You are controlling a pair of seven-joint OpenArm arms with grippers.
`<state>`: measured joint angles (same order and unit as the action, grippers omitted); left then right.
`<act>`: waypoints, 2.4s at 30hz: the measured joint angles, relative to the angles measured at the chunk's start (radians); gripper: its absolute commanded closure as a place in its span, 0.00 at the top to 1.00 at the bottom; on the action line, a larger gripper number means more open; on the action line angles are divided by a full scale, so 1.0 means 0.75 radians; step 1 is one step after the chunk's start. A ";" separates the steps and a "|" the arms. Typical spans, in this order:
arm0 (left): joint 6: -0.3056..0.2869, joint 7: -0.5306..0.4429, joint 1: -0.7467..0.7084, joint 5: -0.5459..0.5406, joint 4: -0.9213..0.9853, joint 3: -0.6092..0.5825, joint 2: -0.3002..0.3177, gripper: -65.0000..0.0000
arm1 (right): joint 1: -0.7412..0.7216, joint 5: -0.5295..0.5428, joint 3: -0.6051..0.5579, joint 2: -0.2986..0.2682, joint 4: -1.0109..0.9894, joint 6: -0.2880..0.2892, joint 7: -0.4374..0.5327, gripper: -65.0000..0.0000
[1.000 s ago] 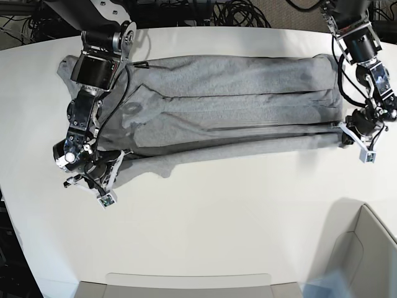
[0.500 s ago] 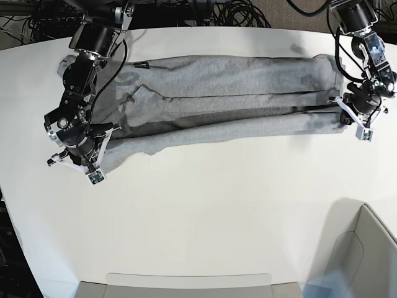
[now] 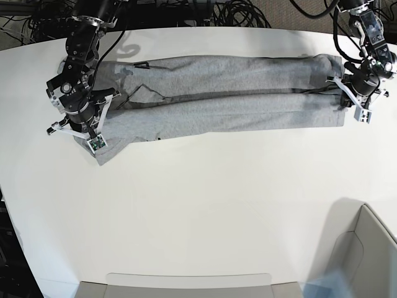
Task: Fold the T-shirt properly
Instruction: 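Lift the hem and fold it over toward the collar fold, then hold both ends of the folded grey strip with both grippers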
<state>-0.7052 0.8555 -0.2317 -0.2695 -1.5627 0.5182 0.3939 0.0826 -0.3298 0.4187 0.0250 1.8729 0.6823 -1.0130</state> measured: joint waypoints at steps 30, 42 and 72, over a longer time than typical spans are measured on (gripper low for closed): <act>0.002 0.001 -0.052 0.011 0.002 -0.002 -0.026 0.00 | 0.248 -0.009 0.015 0.093 0.117 0.000 -0.001 0.00; 0.007 0.002 -0.052 0.016 0.002 0.003 -0.026 0.45 | 0.248 -0.014 0.014 0.090 0.117 0.000 -0.001 0.52; -0.002 0.285 0.112 -0.082 0.280 0.020 0.052 0.47 | 0.199 -0.019 0.014 0.081 -0.009 0.000 0.005 0.52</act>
<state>-0.7067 1.0695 -0.1474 -0.3313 -1.3525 0.5331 0.4332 0.2317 -0.3443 0.4290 0.0860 1.8660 0.6823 -1.0096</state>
